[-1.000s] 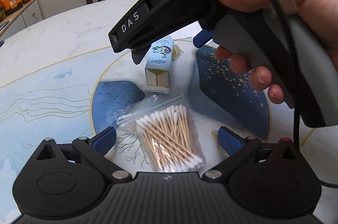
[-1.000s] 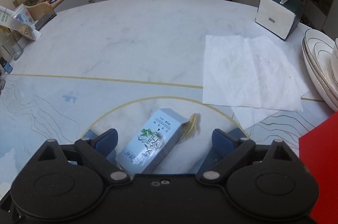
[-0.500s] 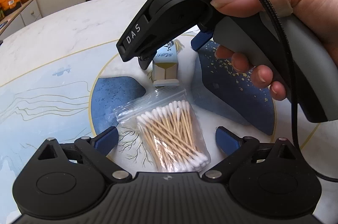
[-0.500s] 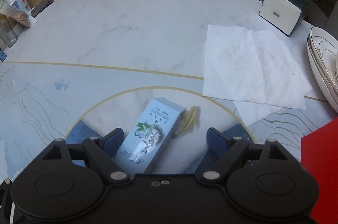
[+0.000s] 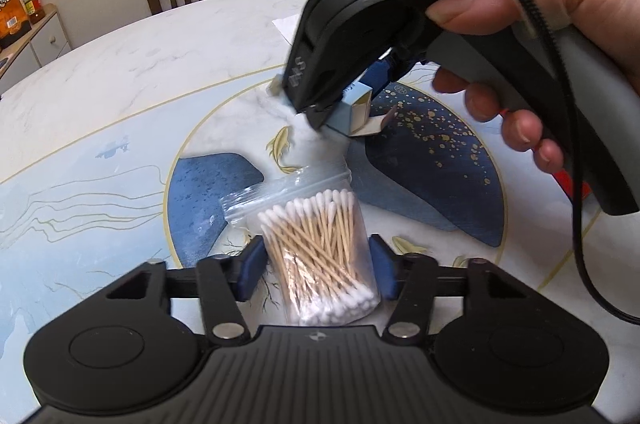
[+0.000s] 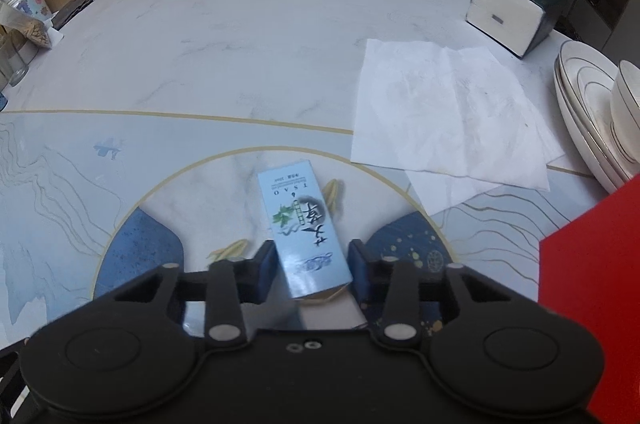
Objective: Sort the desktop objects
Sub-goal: 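Close the left gripper on the cotton swab bag while the right grasps the blue-white box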
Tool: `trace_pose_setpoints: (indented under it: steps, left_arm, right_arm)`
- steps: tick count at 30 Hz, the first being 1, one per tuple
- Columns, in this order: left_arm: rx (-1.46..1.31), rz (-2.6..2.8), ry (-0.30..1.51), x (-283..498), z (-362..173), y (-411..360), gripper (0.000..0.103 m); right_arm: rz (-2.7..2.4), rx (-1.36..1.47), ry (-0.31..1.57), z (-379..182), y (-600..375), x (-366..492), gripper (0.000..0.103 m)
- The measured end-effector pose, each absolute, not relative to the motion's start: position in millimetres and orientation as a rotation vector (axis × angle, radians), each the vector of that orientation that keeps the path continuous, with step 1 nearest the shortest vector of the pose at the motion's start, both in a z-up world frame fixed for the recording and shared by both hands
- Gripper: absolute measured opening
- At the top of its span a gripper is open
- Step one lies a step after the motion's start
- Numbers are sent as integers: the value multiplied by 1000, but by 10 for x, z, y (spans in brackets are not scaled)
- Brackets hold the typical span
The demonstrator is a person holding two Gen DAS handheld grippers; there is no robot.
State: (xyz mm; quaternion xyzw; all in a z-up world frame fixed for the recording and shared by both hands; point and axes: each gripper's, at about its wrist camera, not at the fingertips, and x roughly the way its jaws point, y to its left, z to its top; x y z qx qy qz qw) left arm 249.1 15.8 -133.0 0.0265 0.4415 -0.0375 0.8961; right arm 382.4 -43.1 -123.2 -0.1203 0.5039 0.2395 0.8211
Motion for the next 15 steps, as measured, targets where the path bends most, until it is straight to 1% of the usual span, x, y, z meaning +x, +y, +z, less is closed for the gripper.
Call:
trace_pose_setpoints:
  steps: [2, 6, 15]
  left_arm:
    - [46, -76, 917, 2486, -1314, 165, 43]
    - [28, -70, 922, 2484, -1297, 190, 38]
    - [-31, -45, 910, 2402, -1209, 229, 37]
  right_arm:
    - [511, -235, 1077, -1207, -483, 3812, 29]
    - [518, -217, 1061, -1128, -568, 3729, 28]
    - [548, -165, 1029, -832, -770, 3523, 28]
